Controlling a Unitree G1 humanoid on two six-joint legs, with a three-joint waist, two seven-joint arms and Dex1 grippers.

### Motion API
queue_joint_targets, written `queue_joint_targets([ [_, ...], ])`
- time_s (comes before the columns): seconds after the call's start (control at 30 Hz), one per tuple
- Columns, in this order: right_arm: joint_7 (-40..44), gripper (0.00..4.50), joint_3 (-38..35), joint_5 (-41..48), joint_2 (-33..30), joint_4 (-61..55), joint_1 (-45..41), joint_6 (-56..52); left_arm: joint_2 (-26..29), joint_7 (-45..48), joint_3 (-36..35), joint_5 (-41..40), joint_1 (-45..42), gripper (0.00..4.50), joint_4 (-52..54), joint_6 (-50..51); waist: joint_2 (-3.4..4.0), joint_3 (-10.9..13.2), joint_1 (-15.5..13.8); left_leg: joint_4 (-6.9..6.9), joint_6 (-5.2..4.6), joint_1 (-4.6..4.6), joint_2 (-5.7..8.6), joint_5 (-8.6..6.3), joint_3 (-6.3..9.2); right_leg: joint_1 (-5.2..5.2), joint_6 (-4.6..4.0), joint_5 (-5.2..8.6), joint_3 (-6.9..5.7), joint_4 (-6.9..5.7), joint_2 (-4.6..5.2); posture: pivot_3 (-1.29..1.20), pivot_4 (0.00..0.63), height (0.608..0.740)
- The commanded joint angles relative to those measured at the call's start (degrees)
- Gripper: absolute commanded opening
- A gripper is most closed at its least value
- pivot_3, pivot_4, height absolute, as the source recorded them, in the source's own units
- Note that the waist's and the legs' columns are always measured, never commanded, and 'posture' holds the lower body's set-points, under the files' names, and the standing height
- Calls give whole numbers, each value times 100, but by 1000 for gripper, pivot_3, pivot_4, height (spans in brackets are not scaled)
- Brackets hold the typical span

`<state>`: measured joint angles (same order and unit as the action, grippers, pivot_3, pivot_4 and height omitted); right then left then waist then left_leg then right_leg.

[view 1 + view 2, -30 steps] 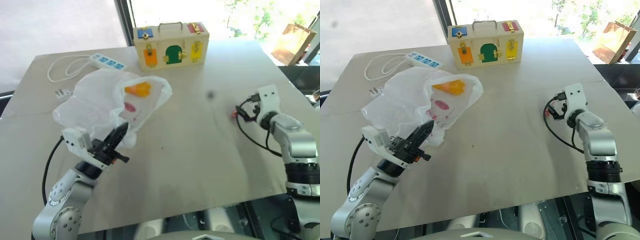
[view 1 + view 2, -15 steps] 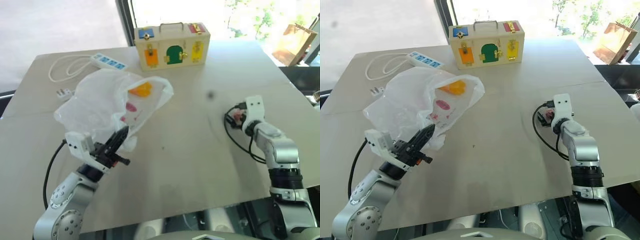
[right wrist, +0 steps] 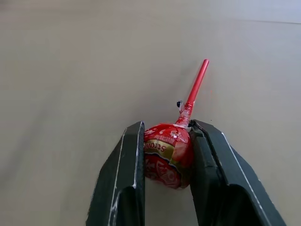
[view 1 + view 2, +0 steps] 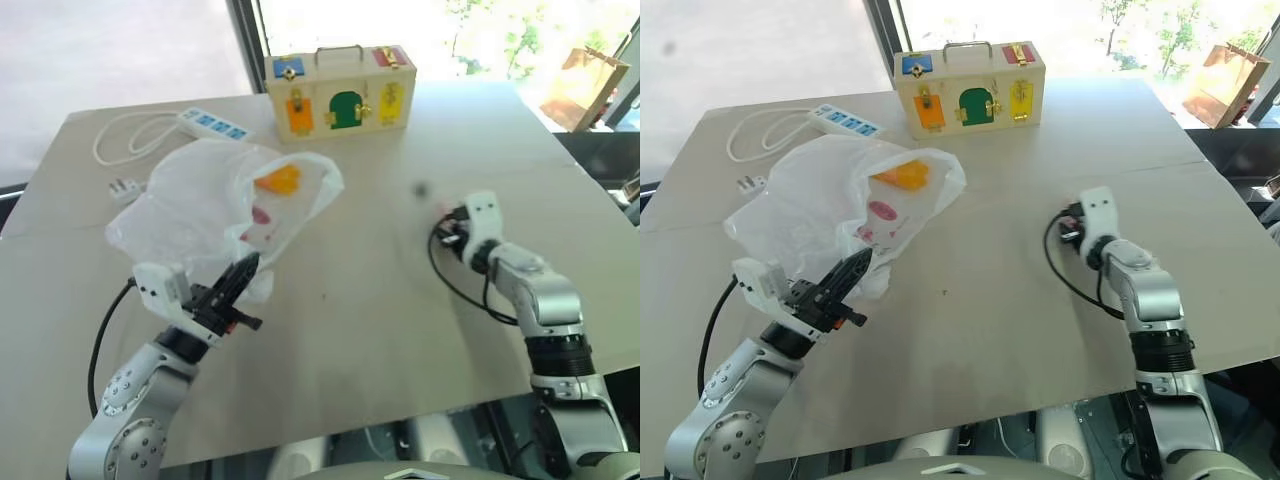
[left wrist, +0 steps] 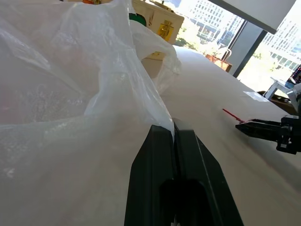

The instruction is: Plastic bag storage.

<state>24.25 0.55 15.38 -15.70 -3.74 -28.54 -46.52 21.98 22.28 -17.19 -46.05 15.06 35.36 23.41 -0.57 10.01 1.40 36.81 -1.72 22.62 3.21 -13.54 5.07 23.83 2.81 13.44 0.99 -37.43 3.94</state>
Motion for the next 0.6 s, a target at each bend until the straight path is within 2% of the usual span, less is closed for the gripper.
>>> queue_joint_targets([
  [0.03,779,731,318,910,190,-888,-525,-508,-35,-31,19,-29,-47,0,270,-83,2,1,8,0,0,0,-1,0,1,1,0,0,-1,-1,-1,0,150,739],
  [0.13,1108,731,561,1444,480,-967,-935,-935,-57,-51,19,-58,-15,0,355,-85,-2,-1,-24,0,0,0,4,0,8,-2,0,0,-8,1,-2,0,150,739],
  [0.23,1236,731,977,1509,969,-341,-1417,-1047,-91,-24,54,-89,117,0,517,-117,-4,-3,-45,0,0,1,7,-1,8,-2,0,-1,-7,4,3,0,150,739],
  [0.33,1099,731,1329,1146,1652,944,-1991,-671,-168,-8,117,-114,281,0,728,-168,-4,-2,-26,-1,1,1,5,-1,6,4,-6,-4,-3,2,8,0,150,739],
  [0.43,779,731,1259,801,2557,2553,-2773,127,-268,-3,186,-173,392,0,866,-226,-3,-1,-13,-5,4,0,2,1,5,10,-12,-7,-2,-3,7,0,150,739],
  [0.47,593,1531,1178,632,2836,3088,-3101,608,-307,-6,219,-193,433,0,904,-238,-4,-2,-10,-7,6,1,2,1,5,16,-14,-8,-3,-8,4,0,150,739],
  [0.53,521,2068,967,568,3229,3802,-3741,1460,-380,-16,315,-127,534,0,973,-281,-6,0,-47,-8,7,2,11,1,7,19,-15,-9,-6,-16,3,0,150,739],
  [0.6,532,3090,651,793,3343,4112,-4137,1858,-445,-80,375,-37,584,0,1005,-318,-9,3,-52,-6,7,11,19,1,8,23,-14,-9,-6,-11,6,0,150,739],
])
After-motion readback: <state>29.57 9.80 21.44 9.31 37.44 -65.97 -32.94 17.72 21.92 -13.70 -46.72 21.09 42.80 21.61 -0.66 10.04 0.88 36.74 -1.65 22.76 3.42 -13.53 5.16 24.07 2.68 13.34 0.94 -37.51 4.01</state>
